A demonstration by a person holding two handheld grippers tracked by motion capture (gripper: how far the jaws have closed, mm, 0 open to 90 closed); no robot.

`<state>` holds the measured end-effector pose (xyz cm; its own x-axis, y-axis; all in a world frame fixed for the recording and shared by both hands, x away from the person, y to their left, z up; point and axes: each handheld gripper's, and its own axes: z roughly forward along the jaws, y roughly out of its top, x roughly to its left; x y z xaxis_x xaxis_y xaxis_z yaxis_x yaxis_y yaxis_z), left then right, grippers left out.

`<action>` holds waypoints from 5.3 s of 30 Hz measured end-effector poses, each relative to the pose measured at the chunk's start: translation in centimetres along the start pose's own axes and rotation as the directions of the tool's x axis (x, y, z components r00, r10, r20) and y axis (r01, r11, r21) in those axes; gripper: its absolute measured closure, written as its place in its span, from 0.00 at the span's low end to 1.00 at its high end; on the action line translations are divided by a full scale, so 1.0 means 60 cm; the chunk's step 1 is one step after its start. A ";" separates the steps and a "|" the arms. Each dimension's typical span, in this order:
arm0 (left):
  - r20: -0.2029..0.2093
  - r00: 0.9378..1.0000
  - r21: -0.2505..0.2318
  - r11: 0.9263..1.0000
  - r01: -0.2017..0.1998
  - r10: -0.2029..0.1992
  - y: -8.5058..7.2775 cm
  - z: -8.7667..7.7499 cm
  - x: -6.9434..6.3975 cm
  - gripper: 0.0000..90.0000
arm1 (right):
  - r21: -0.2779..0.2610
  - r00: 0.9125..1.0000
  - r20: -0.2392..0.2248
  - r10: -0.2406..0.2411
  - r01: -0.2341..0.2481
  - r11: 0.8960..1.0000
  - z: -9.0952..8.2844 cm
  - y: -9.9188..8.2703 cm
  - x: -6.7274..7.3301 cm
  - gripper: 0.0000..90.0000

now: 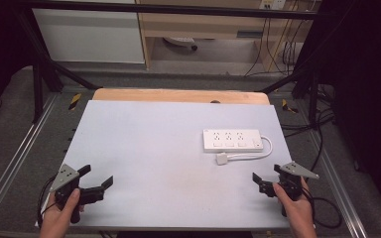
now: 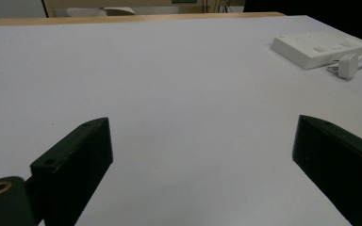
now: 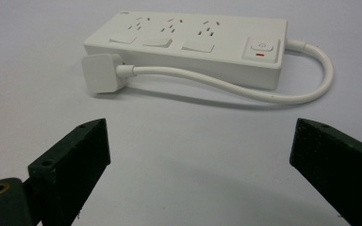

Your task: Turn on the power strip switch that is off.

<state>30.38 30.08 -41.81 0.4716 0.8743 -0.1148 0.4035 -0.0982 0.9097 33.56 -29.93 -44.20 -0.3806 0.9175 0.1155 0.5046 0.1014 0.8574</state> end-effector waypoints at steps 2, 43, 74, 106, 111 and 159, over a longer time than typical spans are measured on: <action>0.002 1.000 0.000 1.000 -0.003 0.003 0.000 0.000 0.000 0.06 | 0.004 1.000 -0.001 0.007 -0.007 1.000 -0.001 0.001 0.000 0.06; 0.017 1.000 0.006 1.000 -0.006 0.006 0.000 0.003 -0.002 0.06 | -0.068 1.000 -0.016 0.026 -0.027 0.997 -0.017 0.015 -0.020 0.05; 0.009 1.000 0.017 1.000 -0.009 0.008 -0.002 0.003 -0.002 0.06 | -0.151 1.000 -0.003 -0.007 0.006 0.988 -0.018 0.072 -0.025 0.07; 0.015 1.000 0.024 1.000 -0.012 0.012 -0.004 0.004 -0.002 0.06 | -0.125 0.999 -0.040 -0.026 0.020 0.992 0.019 0.142 -0.015 0.05; 0.016 1.000 0.026 1.000 -0.013 0.012 -0.003 0.004 -0.002 0.06 | -0.126 0.999 -0.029 -0.032 0.028 0.992 0.028 0.150 -0.017 0.05; 0.019 1.000 0.035 0.999 -0.014 0.014 -0.005 0.006 -0.003 0.06 | -0.089 1.000 0.025 0.002 0.000 0.996 0.101 0.187 -0.046 0.09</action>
<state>30.48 29.80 -42.20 0.4918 0.8637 -0.1101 0.4237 -0.1270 0.8968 44.97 -28.99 -37.91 -0.3602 0.9269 0.1051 0.4339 0.0667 0.8985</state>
